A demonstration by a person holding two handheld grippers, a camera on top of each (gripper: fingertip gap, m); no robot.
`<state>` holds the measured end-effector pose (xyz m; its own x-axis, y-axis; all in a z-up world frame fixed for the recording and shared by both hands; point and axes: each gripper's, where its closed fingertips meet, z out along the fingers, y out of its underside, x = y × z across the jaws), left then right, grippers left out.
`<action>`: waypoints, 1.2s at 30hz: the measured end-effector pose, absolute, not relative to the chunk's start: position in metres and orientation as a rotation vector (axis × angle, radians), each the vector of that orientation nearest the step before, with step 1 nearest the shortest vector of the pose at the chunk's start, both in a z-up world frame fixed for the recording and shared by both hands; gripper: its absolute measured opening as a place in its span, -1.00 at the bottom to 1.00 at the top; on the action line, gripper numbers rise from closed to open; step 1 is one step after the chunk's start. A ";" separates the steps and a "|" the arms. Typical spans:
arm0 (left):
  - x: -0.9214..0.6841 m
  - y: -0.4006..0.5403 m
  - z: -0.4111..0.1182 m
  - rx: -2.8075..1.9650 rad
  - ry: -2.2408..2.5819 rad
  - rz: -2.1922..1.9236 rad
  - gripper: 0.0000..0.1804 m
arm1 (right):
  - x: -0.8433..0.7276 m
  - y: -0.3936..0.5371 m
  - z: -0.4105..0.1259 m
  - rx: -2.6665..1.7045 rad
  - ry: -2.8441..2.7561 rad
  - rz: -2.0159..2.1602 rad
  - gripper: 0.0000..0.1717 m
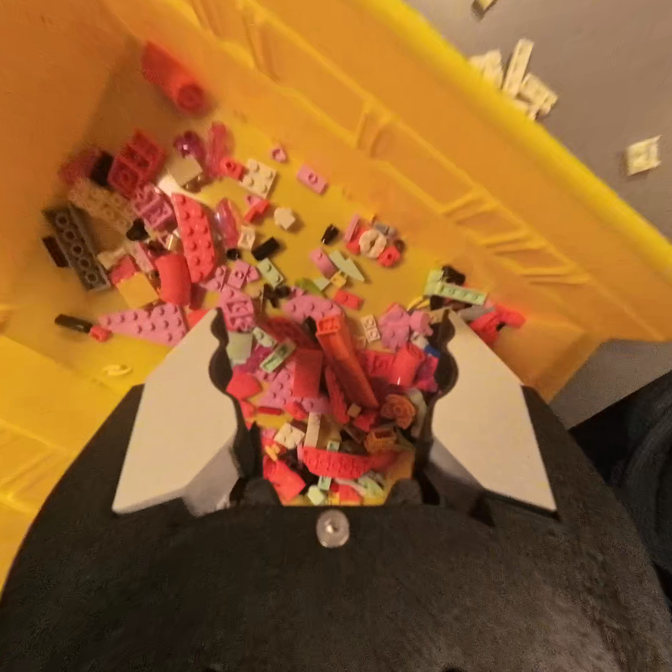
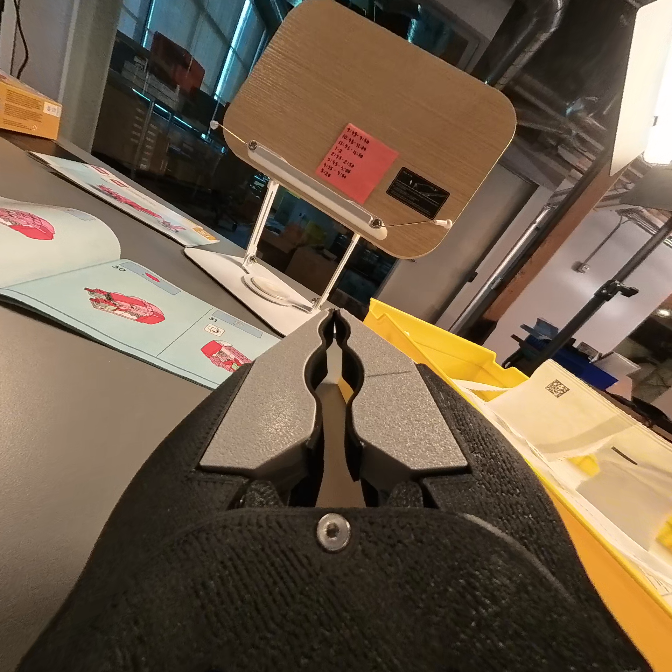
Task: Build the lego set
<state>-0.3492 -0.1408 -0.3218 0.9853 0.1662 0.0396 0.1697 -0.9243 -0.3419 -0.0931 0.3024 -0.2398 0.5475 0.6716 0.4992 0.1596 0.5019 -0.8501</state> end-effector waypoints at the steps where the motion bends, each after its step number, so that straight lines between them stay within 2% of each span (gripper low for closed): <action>1: -0.348 -0.149 -0.325 -2.826 -0.245 0.003 0.34 | -0.093 0.303 -0.239 -1.027 -0.968 0.379 -1.00; 3: -0.341 -0.159 -0.330 -2.881 -0.254 -0.014 0.46 | -0.092 0.303 -0.238 -1.029 -0.958 0.388 -1.00; 6: -0.335 -0.164 -0.335 -2.915 -0.223 -0.025 0.52 | -0.090 0.304 -0.237 -1.034 -0.944 0.400 -1.00; 14: -0.329 -0.158 -0.352 -2.989 -0.141 0.016 0.47 | -0.090 0.304 -0.237 -1.033 -0.944 0.402 -1.00; 19: -0.350 -0.150 -0.354 -2.971 -0.157 0.119 0.53 | -0.090 0.304 -0.237 -1.034 -0.944 0.402 -1.00; 24: -0.376 -0.148 -0.341 -2.869 -0.226 0.292 0.19 | -0.089 0.305 -0.237 -1.037 -0.936 0.405 -1.00; 26: -0.381 -0.152 -0.337 -2.860 -0.220 0.350 0.17 | -0.090 0.305 -0.237 -1.036 -0.940 0.403 -1.00; 32: -0.328 -0.123 -0.316 -2.676 -0.076 -0.058 0.33 | -0.091 0.304 -0.238 -1.034 -0.946 0.400 -1.00; 36: -0.313 -0.124 -0.331 -2.764 0.006 -0.101 0.42 | -0.091 0.304 -0.238 -1.034 -0.947 0.398 -1.00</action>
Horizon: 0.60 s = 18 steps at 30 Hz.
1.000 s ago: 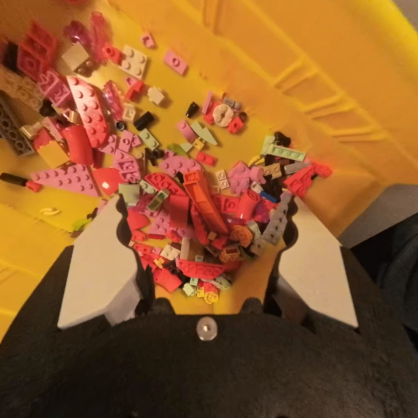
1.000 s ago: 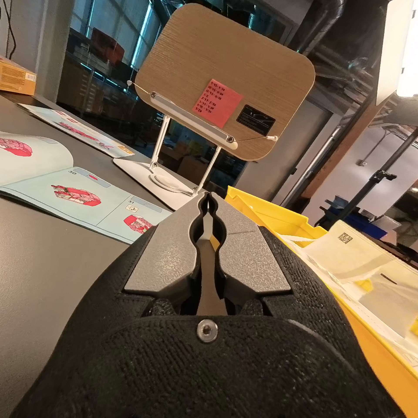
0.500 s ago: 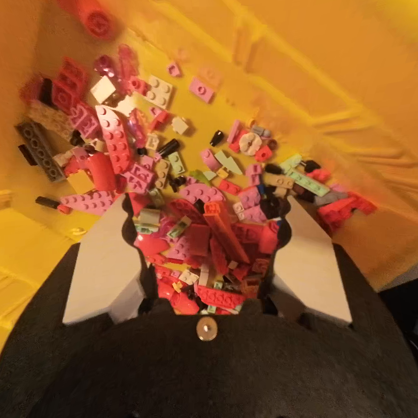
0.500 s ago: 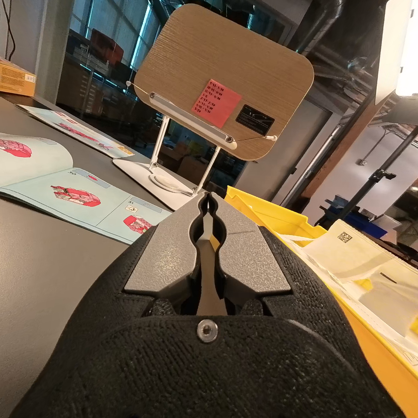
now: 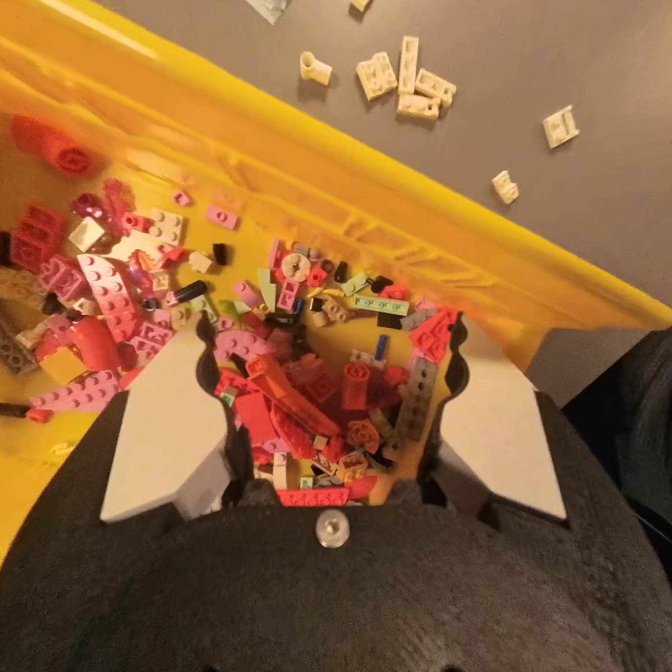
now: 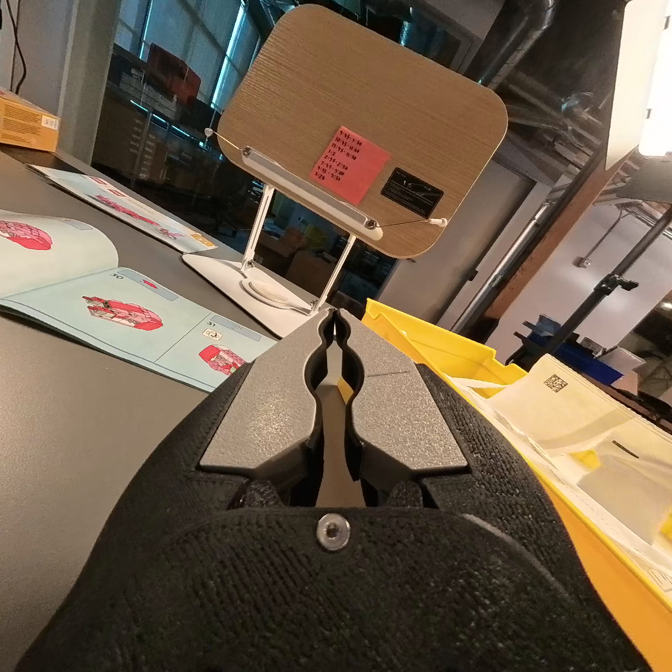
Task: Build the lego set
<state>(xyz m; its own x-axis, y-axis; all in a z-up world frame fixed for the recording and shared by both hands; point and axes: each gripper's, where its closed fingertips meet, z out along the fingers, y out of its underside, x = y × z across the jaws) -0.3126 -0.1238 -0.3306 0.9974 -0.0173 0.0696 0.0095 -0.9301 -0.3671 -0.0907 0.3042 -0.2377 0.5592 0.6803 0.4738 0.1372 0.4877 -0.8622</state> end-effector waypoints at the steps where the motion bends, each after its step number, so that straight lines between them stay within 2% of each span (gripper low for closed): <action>1: -0.311 -0.126 -0.336 -2.797 0.016 -0.106 0.42 | -0.091 0.304 -0.238 -1.033 -0.947 0.398 -1.00; 6: -0.310 -0.130 -0.347 -2.858 0.020 -0.115 0.43 | -0.091 0.304 -0.238 -1.033 -0.947 0.398 -1.00; 10: -0.341 -0.143 -0.350 -2.922 -0.045 0.122 0.37 | -0.091 0.304 -0.238 -1.033 -0.950 0.395 -1.00; 15: -0.380 -0.145 -0.336 -2.833 -0.126 0.373 0.09 | -0.092 0.303 -0.239 -1.030 -0.963 0.382 -1.00; 18: -0.359 -0.133 -0.332 -2.748 -0.065 0.193 0.13 | -0.094 0.303 -0.241 -1.027 -0.976 0.367 -1.00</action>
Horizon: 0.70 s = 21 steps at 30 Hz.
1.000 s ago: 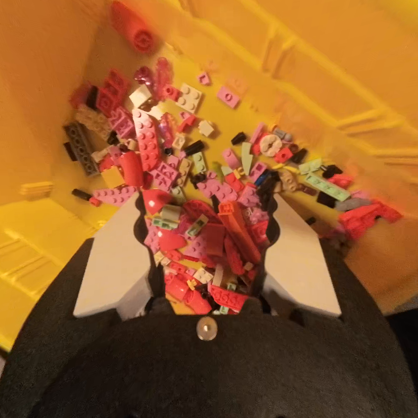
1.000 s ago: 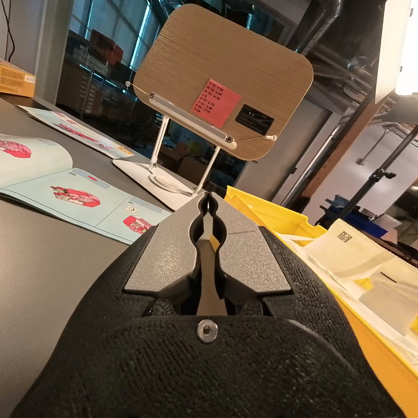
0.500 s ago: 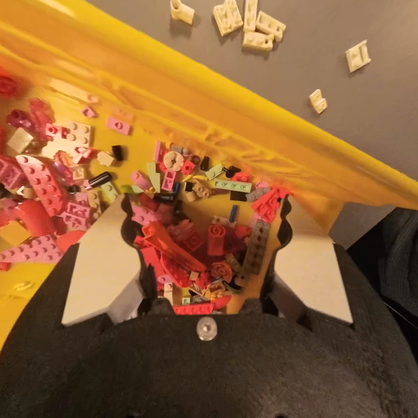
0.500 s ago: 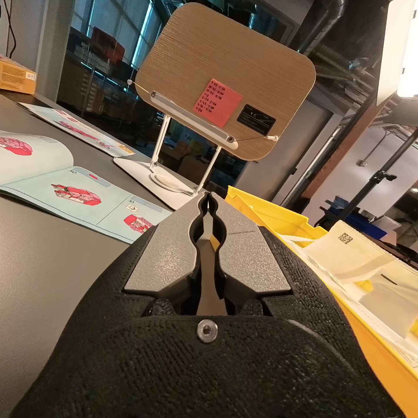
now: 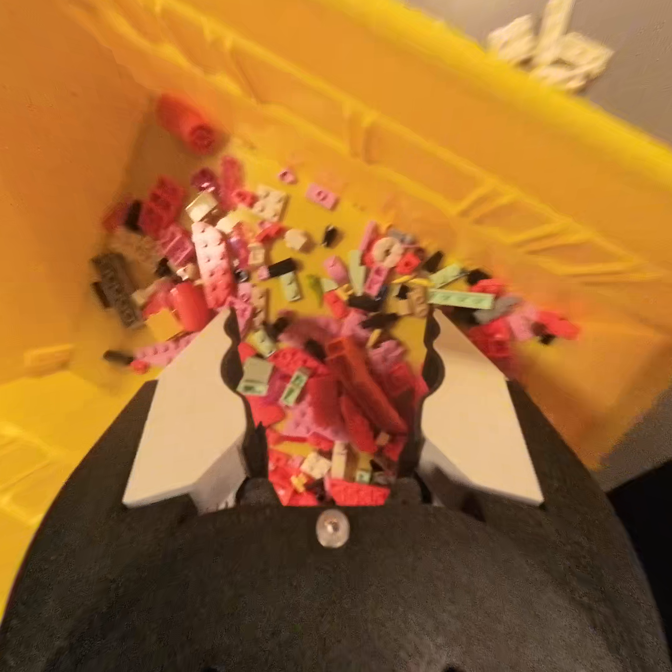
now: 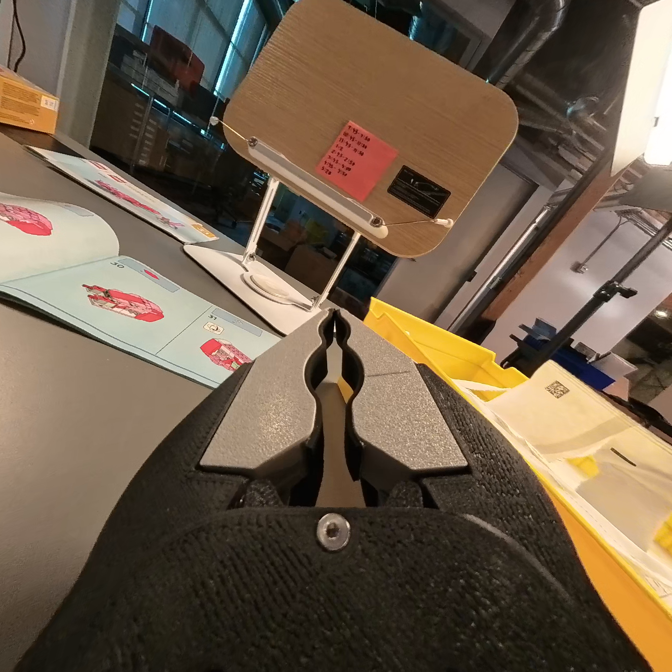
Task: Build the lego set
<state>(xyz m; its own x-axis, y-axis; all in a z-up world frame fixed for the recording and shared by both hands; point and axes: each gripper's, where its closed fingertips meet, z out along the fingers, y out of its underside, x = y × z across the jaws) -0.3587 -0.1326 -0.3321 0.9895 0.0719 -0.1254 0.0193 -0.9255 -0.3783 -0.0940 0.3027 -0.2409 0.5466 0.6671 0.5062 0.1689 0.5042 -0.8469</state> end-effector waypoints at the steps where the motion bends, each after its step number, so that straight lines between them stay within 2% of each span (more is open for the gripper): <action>1: -0.346 -0.127 -0.330 -2.709 -0.038 0.095 0.12 | -0.095 0.303 -0.241 -1.027 -0.979 0.362 -1.00; 5: -0.316 -0.121 -0.325 -2.650 0.140 -0.055 -0.06 | -0.095 0.303 -0.242 -1.028 -0.983 0.350 -1.00; 11: -0.311 -0.116 -0.338 -2.684 0.232 -0.035 0.14 | -0.097 0.303 -0.244 -1.026 -1.000 0.330 -1.00; 14: -0.315 -0.116 -0.348 -2.725 0.244 -0.007 0.17 | -0.097 0.303 -0.245 -1.025 -1.006 0.324 -1.00; 21: -0.361 -0.115 -0.339 -2.692 0.095 0.261 0.00 | -0.099 0.304 -0.247 -1.026 -1.020 0.301 -1.00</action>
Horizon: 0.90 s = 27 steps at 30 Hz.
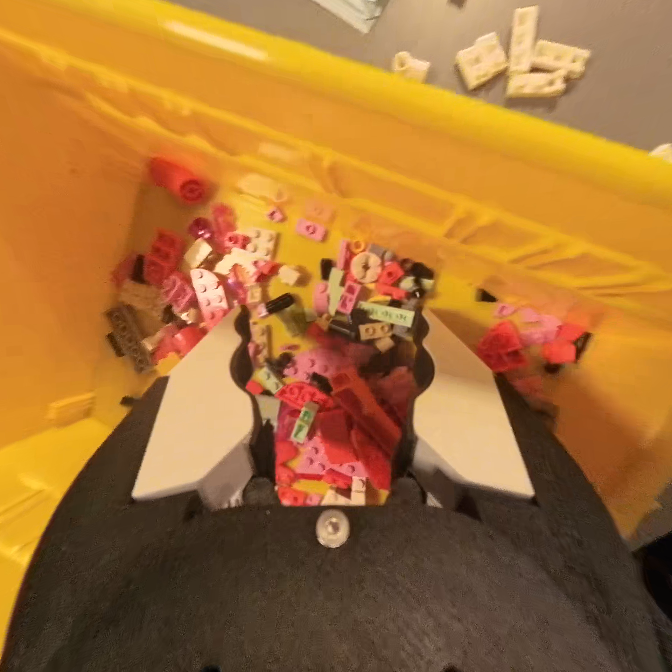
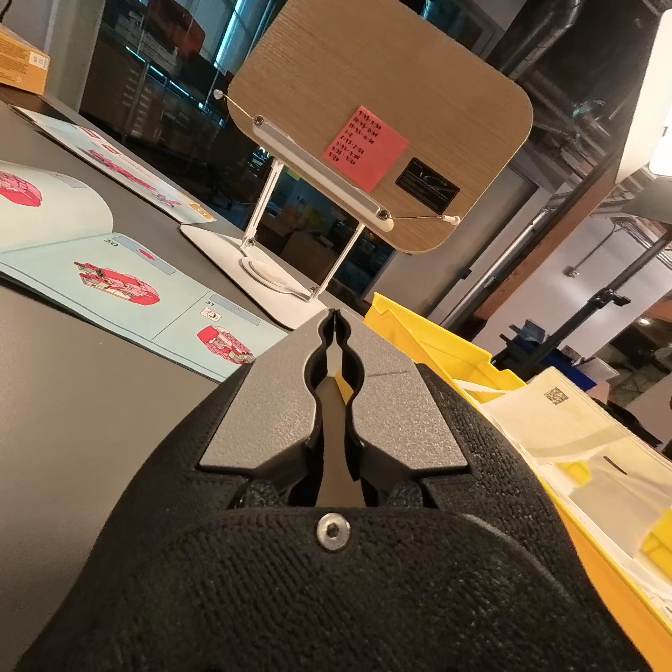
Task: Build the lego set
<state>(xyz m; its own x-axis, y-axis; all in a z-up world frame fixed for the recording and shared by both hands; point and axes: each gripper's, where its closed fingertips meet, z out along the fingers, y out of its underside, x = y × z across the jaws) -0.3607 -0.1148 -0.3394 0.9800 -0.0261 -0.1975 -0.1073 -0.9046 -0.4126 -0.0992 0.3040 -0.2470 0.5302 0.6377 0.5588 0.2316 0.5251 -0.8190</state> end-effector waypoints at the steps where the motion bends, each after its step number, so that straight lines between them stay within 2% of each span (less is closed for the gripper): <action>1: -0.370 -0.117 -0.338 -2.692 0.059 0.314 -0.01 | -0.099 0.304 -0.247 -1.026 -1.022 0.298 -1.00; 5: -0.393 -0.128 -0.332 -2.706 -0.037 0.472 -0.01 | -0.100 0.305 -0.248 -1.027 -1.026 0.288 -1.00; 11: -0.369 -0.155 -0.336 -2.909 -0.155 0.282 0.38 | -0.100 0.305 -0.248 -1.028 -1.023 0.285 -1.00; 20: -0.342 -0.184 -0.335 -3.119 -0.221 -0.033 0.51 | -0.100 0.305 -0.248 -1.029 -1.020 0.289 -1.00; 27: -0.356 -0.223 -0.324 -3.316 -0.338 0.132 0.57 | -0.099 0.305 -0.247 -1.029 -1.014 0.297 -1.00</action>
